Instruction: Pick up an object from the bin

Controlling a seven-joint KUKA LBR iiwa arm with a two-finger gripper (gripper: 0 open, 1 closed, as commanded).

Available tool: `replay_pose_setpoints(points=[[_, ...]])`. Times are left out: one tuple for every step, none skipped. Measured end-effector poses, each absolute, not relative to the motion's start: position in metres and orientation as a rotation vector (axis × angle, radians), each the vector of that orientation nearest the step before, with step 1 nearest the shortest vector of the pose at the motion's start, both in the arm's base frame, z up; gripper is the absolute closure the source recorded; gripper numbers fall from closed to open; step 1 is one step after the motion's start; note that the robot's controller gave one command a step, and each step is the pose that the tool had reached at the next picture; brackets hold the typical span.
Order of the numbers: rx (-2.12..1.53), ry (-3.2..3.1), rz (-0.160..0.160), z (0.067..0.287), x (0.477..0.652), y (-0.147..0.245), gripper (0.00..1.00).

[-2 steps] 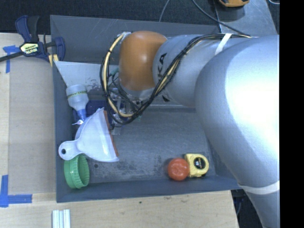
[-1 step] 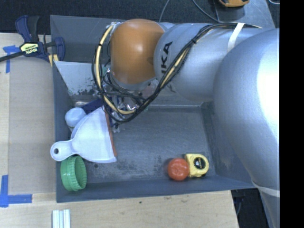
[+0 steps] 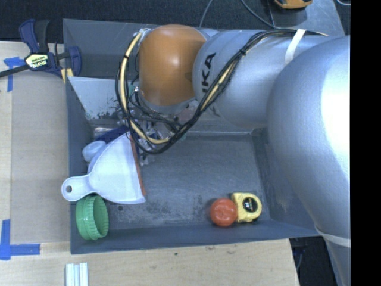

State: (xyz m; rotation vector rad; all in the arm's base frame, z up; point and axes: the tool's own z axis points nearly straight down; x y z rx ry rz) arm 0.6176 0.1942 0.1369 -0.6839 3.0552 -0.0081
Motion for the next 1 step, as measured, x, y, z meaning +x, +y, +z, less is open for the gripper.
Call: replay_pose_setpoints(points=[[-1.591, 2.687, -0.016, 0.3256, 0.6105, 0.1636, 1.0]])
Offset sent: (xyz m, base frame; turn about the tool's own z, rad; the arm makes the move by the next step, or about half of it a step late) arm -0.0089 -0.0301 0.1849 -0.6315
